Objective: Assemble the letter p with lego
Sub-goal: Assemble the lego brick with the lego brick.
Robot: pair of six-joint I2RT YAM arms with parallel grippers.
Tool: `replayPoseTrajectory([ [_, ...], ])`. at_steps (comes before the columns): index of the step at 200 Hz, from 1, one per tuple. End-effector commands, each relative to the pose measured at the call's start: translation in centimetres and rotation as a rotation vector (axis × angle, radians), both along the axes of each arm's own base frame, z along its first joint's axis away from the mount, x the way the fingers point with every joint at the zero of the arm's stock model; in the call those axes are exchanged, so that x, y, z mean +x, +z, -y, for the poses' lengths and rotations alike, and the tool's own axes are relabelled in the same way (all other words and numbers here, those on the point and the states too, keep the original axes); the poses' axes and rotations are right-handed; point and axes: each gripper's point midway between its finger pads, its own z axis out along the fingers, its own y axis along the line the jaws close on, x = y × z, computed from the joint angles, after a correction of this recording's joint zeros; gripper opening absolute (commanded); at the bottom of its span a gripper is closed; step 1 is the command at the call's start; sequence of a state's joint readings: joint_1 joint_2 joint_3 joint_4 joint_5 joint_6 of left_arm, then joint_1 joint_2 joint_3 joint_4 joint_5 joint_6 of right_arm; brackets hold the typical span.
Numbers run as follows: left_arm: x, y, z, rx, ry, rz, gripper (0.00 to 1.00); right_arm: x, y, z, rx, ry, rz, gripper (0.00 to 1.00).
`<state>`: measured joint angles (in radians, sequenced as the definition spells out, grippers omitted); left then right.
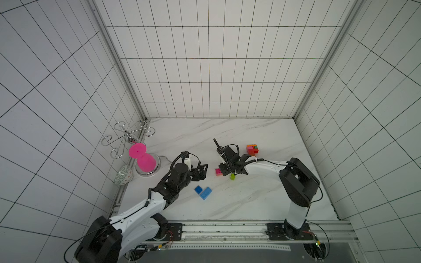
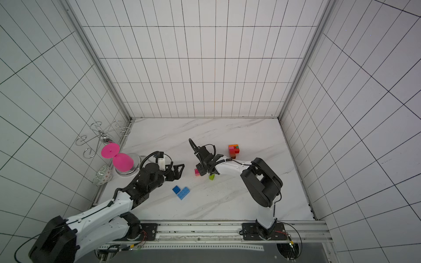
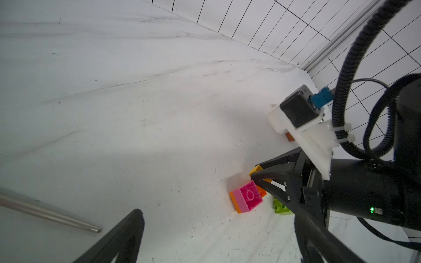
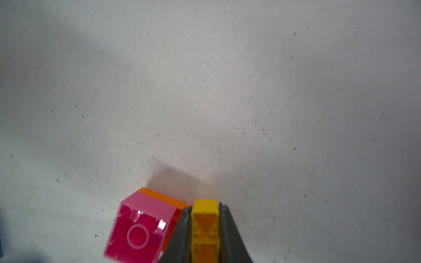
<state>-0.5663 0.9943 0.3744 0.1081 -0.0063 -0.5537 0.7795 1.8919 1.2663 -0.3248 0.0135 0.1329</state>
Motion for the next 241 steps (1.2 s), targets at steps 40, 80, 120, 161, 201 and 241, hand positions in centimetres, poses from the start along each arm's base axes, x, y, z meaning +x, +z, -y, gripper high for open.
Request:
replayPoseTrajectory([
  [40, -0.1, -0.1, -0.4, -0.004, 0.016, -0.001, 0.98, -0.8, -2.4, 0.8, -0.047, -0.022, -0.014, 0.0],
  [80, -0.1, 0.0, -0.4, -0.005, 0.015, 0.0, 0.98, -1.3, -2.7, 1.0, -0.048, -0.032, -0.013, 0.0],
  [120, -0.1, 0.0, -0.4, -0.007, 0.015, 0.001, 0.98, -1.7, -2.7, 1.2, -0.049, -0.041, -0.004, 0.0],
  [161, -0.1, 0.1, -0.4, -0.009, 0.013, 0.003, 0.98, -2.0, -1.7, 1.8, -0.043, -0.06, 0.02, 0.0],
  [201, -0.1, 0.2, -0.4, -0.012, 0.012, 0.004, 0.98, -2.0, -0.2, 1.7, 0.017, -0.08, 0.048, 0.0],
  [241, -0.1, 0.2, -0.4, -0.012, 0.013, 0.005, 0.98, -2.0, 0.8, 1.8, 0.072, -0.12, 0.071, 0.0],
])
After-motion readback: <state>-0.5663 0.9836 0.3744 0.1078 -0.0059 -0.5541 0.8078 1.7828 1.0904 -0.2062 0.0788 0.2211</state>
